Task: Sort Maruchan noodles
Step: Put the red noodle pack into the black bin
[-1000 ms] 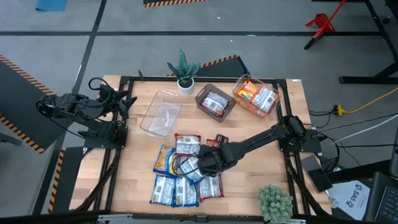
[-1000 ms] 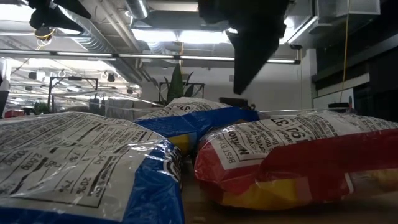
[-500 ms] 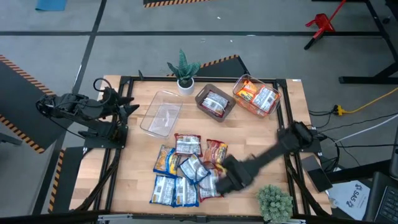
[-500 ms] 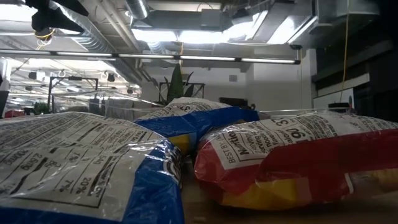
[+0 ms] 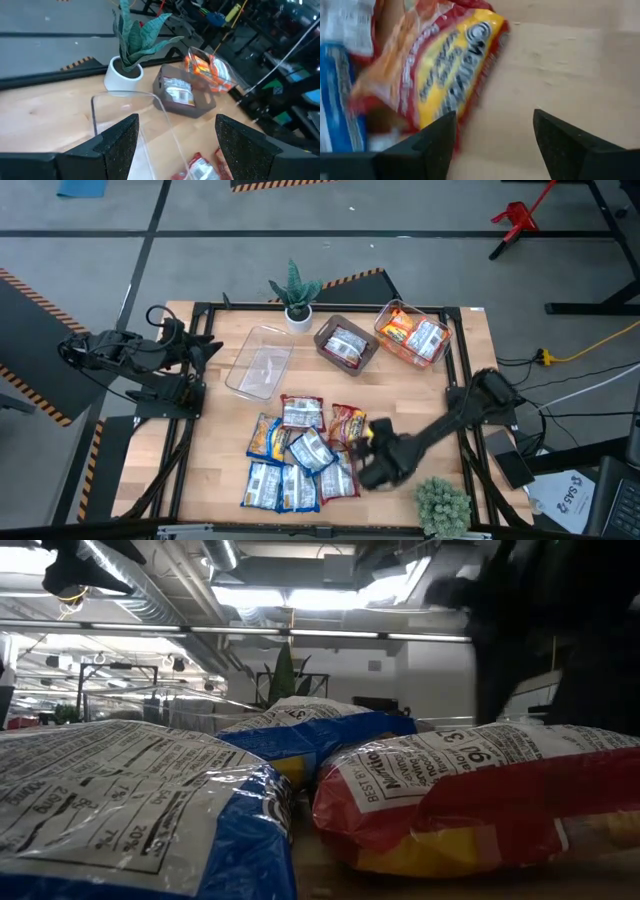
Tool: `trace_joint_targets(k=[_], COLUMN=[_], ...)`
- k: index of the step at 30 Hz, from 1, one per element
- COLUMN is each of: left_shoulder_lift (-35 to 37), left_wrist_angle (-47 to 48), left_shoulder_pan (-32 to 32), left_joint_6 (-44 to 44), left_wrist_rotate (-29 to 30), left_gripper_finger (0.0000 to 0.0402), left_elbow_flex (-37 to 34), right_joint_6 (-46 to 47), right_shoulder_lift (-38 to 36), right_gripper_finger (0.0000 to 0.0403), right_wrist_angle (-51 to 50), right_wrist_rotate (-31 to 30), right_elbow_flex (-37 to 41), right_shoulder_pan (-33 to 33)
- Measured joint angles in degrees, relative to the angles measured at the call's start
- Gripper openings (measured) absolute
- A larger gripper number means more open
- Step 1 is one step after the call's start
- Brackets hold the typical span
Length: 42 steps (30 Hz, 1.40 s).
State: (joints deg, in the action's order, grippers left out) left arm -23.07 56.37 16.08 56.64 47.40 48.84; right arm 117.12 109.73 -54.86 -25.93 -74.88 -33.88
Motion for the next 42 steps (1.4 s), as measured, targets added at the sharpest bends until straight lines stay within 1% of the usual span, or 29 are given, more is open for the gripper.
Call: trace_joint_targets(k=[3,5,8,11,13,15,18,22,25,28,31,34,36,42], left_shoulder_lift=[0.0,0.0,0.0,0.0,0.0,0.0,0.0,0.0,0.0,0.0,0.0,0.0,0.0,0.0], left_wrist_angle=[0.0,0.0,0.2,0.2,0.3,0.3,0.2,0.3,0.3,0.5,1.2,1.9,2.1,2.2], left_shoulder_pan=[0.0,0.0,0.0,0.0,0.0,0.0,0.0,0.0,0.0,0.0,0.0,0.0,0.0,0.0], left_joint_6=[0.2,0.3,0.0,-1.7,-2.2,-2.2,-2.2,-2.2,-2.1,-1.9,-1.9,-1.9,-1.9,-3.1], left_wrist_rotate=[0.0,0.0,0.0,0.0,0.0,0.0,0.0,0.0,0.0,0.0,0.5,2.0,2.8,3.1], left_gripper_finger=[0.0258,0.0258,0.0258,0.0258,0.0258,0.0258,0.0258,0.0258,0.0258,0.0258,0.0258,0.0258,0.0258,0.0258], left_elbow_flex=[0.0,0.0,0.0,0.0,0.0,0.0,0.0,0.0,0.0,0.0,0.0,0.0,0.0,0.0], right_joint_6=[-4.8,-7.4,-9.5,-9.4,-9.7,-11.8,-16.4,-20.7,-23.0,-24.0,-25.4,-27.2,-27.5,-27.7], right_shoulder_lift=[-6.4,-11.0,-16.7,-20.3,-21.0,-20.9,-18.8,-15.3,-13.1,-12.0,-11.8,-11.6,-11.3,-11.3], right_gripper_finger=[0.0249,0.0257,0.0271,0.0285,0.0293,0.0298,0.0303,0.0303,0.0303,0.0302,0.0283,0.0246,0.0216,0.0111], right_wrist_angle=[17.0,24.4,27.2,27.9,31.0,35.0,39.0,44.3,47.7,50.8,52.5,55.2,56.0,56.3], right_wrist_rotate=[1.9,4.9,7.9,8.2,8.5,7.5,7.2,8.3,9.7,9.1,9.0,9.2,10.1,10.0], right_elbow_flex=[12.2,18.8,25.4,29.9,31.6,32.3,32.2,32.1,32.0,32.0,32.1,32.1,32.1,32.1], right_shoulder_pan=[2.8,3.9,5.1,6.6,8.2,10.1,13.4,17.3,18.6,18.6,18.6,18.7,18.7,18.7])
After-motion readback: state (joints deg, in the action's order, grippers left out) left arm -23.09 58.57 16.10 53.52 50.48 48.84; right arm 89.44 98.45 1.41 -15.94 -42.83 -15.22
